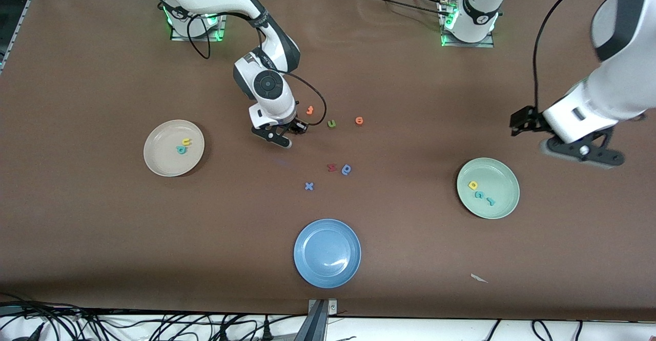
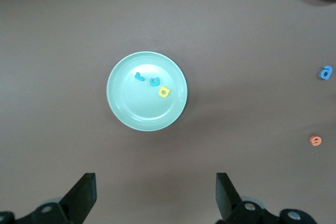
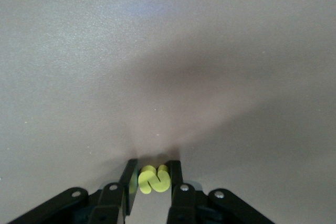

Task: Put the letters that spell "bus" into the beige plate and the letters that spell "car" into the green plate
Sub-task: 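Carry the yellow s to the white plate and open the right gripper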

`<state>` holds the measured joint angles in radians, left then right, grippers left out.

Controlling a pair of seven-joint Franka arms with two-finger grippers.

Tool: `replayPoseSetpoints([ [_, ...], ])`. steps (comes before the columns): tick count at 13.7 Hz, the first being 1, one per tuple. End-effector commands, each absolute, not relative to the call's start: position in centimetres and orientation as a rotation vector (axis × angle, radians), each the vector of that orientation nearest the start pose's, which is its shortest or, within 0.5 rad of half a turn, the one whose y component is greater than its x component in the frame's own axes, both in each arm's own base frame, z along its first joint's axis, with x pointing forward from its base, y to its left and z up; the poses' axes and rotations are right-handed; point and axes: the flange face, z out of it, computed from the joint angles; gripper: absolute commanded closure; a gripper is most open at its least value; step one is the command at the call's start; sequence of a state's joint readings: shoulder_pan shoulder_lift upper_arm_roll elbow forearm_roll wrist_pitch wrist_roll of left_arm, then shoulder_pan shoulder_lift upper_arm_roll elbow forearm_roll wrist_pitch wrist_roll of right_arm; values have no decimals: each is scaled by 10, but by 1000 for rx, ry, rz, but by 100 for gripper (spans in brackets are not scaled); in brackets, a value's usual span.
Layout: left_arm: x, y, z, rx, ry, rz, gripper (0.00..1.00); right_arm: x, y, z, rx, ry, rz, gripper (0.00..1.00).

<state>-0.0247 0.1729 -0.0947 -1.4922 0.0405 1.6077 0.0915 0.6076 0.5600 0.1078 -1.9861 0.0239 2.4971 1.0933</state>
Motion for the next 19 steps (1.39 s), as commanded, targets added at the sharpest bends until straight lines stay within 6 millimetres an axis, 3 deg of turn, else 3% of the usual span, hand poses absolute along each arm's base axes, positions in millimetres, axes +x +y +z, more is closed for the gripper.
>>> replayPoseSetpoints([
  [1, 574, -66, 609, -3110, 305, -22, 0, 457, 399, 176, -3083, 601, 122, 75],
  [4, 536, -56, 607, -3105, 290, 26, 0, 463, 396, 182, -3083, 554, 113, 83],
  [5, 534, -54, 606, -3106, 281, 40, 0, 472, 390, 198, -3072, 535, 92, 83],
  [7, 530, -40, 604, -3115, 252, 115, 0, 493, 356, 226, -3108, 450, 126, 83],
  [9, 532, -39, 603, -3112, 246, 120, 0, 520, 305, 244, -3128, 332, 148, 83],
  [12, 533, -39, 605, -3107, 251, 115, 0, 549, 212, 256, -3137, 131, 171, 83],
  [16, 535, -42, 604, -3104, 260, 117, 0, 562, 81, 255, -3212, -140, 168, 83],
  [18, 535, -41, 604, -3104, 260, 117, 0, 565, 34, 251, -3205, -203, 183, 82],
  [19, 535, -42, 604, -3104, 260, 113, 0, 565, 20, 248, -3202, -191, 193, 80],
])
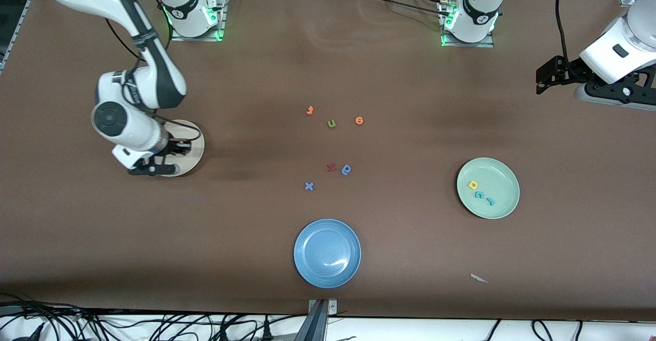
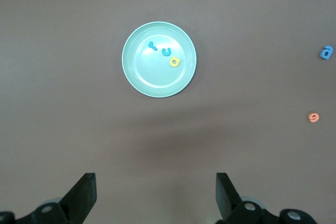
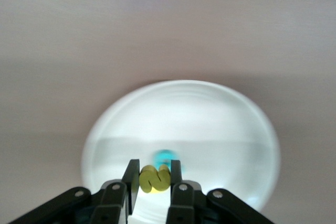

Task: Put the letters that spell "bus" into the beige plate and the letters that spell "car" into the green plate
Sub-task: 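Carry the yellow s to the white plate and open the right gripper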

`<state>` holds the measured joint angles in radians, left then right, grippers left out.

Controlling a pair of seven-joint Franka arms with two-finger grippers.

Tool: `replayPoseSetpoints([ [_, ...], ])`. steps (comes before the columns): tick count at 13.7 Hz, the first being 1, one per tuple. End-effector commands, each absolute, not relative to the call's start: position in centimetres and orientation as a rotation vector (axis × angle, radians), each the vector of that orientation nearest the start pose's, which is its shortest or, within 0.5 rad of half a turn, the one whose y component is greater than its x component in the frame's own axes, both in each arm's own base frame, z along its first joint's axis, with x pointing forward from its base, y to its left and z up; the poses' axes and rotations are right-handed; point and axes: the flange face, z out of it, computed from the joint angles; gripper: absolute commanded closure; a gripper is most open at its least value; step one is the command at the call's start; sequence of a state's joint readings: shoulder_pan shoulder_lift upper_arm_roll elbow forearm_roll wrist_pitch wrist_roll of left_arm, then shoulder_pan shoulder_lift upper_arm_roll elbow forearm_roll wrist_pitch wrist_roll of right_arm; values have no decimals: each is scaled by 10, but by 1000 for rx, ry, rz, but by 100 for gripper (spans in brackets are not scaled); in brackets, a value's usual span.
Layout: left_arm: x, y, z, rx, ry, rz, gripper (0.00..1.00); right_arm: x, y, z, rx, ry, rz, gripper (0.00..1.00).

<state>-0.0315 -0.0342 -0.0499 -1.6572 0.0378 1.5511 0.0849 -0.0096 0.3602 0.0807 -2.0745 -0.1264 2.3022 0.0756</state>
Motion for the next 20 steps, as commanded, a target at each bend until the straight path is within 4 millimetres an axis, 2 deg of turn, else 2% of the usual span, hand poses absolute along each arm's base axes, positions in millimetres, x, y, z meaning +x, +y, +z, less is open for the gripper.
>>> replayPoseSetpoints([
  [1, 535, -43, 604, -3103, 265, 115, 0, 564, 11, 244, -3202, -150, 205, 59],
  [2, 535, -44, 604, -3103, 267, 112, 0, 564, 7, 243, -3200, -103, 215, 21],
  [3, 536, -44, 604, -3103, 267, 110, 0, 563, 7, 242, -3201, -48, 220, 0],
  [5, 536, -45, 604, -3103, 270, 110, 0, 569, 22, 253, -3201, -1, 202, 0],
  [6, 536, -45, 604, -3103, 270, 110, 0, 574, 39, 258, -3204, 29, 174, 0],
  [7, 536, -44, 604, -3103, 267, 110, 0, 578, 48, 262, -3208, 108, 150, 0],
  [9, 539, -44, 605, -3104, 267, 100, 0, 586, 77, 275, -3209, 102, 94, 0],
  [11, 540, -46, 605, -3103, 272, 103, 0, 596, 98, 298, -3206, 55, 19, 0],
  [12, 540, -46, 605, -3102, 272, 103, 0, 600, 101, 313, -3207, 56, 13, 0],
  [15, 539, -45, 606, -3102, 267, 100, 0, 615, 96, 369, -3192, 134, 117, 0],
  [17, 540, -46, 605, -3102, 270, 103, 0, 611, 85, 403, -3197, 164, 178, 0],
  [20, 539, -46, 606, -3103, 270, 105, 0, 599, 52, 465, -3182, 249, 186, 0],
])
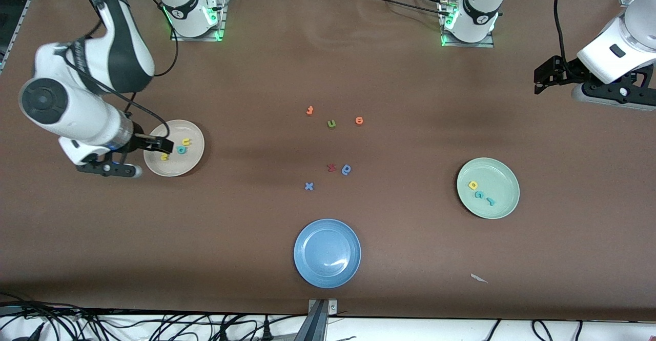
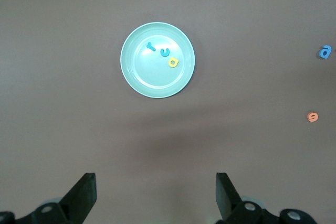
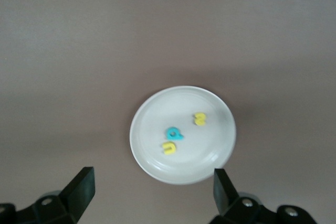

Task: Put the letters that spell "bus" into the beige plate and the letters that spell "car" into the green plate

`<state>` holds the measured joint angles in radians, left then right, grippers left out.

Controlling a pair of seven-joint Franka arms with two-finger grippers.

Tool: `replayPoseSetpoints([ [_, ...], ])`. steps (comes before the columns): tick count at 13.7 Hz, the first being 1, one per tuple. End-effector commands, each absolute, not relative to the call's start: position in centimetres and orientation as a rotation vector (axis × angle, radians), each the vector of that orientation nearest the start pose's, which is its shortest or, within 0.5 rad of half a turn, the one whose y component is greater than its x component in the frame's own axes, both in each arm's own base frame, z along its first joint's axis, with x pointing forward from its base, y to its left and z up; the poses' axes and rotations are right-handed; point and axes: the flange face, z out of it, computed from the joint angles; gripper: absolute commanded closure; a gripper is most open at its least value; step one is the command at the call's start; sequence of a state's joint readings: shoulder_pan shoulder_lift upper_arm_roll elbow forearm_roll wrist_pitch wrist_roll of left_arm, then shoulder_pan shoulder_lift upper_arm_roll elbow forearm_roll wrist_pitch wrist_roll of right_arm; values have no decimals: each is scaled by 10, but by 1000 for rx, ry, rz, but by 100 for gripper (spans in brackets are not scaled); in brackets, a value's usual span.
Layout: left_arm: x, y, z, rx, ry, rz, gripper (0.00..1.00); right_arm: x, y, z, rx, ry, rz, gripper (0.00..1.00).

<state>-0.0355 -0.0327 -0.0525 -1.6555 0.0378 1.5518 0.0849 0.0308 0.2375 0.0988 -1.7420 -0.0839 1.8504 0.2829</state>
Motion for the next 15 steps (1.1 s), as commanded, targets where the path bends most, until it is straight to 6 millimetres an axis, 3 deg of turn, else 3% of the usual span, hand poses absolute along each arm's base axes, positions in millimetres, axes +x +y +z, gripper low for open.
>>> replayPoseSetpoints([
  [1, 539, -46, 606, -3102, 270, 105, 0, 597, 44, 489, -3178, 240, 164, 0],
  [4, 539, -46, 606, -3103, 270, 108, 0, 587, 34, 543, -3116, 206, 180, 0],
  [7, 538, -46, 606, -3103, 270, 105, 0, 560, 29, 583, -3125, 189, 203, 0],
  [11, 538, -48, 606, -3103, 274, 107, 0, 553, 29, 601, -3133, 188, 138, 0],
  [15, 538, -47, 606, -3103, 270, 107, 0, 551, 24, 606, -3133, 202, 116, 0],
])
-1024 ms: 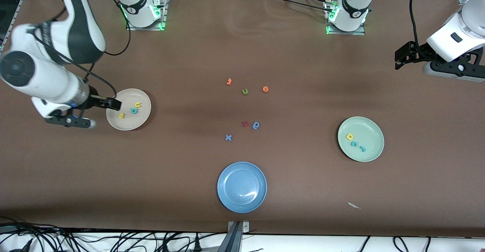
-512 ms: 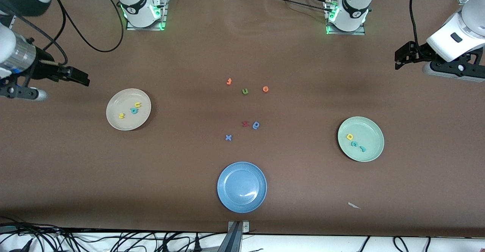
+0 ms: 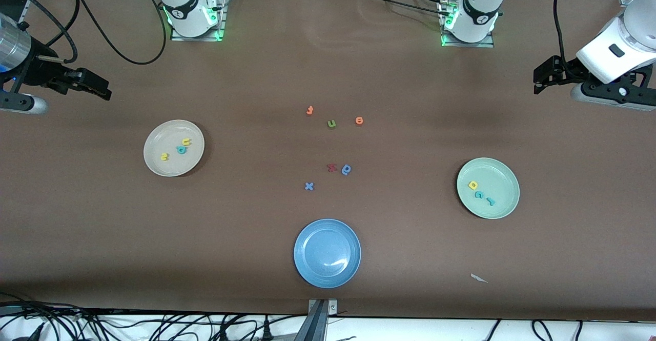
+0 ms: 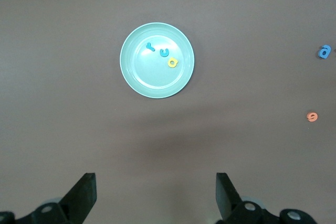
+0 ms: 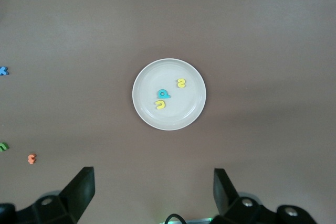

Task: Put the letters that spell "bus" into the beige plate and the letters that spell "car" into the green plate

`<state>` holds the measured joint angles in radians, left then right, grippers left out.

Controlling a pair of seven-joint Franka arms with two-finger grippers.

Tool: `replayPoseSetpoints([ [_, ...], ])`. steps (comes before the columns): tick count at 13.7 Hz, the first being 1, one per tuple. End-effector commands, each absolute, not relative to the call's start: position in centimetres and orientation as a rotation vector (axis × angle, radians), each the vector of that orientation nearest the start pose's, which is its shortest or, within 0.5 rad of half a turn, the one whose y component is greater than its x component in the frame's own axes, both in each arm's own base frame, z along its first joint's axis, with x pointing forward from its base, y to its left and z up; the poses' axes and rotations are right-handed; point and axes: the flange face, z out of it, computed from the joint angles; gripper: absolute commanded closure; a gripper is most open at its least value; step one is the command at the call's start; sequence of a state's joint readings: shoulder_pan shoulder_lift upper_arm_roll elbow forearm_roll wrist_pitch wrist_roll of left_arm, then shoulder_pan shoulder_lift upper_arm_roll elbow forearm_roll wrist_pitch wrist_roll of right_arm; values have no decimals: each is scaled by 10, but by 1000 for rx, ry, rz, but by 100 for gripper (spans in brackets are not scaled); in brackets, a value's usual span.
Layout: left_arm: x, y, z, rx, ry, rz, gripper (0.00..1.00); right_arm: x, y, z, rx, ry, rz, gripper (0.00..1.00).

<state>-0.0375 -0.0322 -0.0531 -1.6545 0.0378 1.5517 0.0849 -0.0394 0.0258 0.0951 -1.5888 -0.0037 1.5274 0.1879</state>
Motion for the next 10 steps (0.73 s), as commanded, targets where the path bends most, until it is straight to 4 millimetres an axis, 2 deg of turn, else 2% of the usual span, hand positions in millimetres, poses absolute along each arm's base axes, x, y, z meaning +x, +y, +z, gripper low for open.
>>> replayPoseSetpoints([
  [1, 538, -48, 606, -3103, 272, 107, 0, 552, 24, 606, -3130, 204, 105, 0],
  [10, 538, -48, 606, -3103, 272, 107, 0, 554, 20, 603, -3124, 228, 110, 0],
])
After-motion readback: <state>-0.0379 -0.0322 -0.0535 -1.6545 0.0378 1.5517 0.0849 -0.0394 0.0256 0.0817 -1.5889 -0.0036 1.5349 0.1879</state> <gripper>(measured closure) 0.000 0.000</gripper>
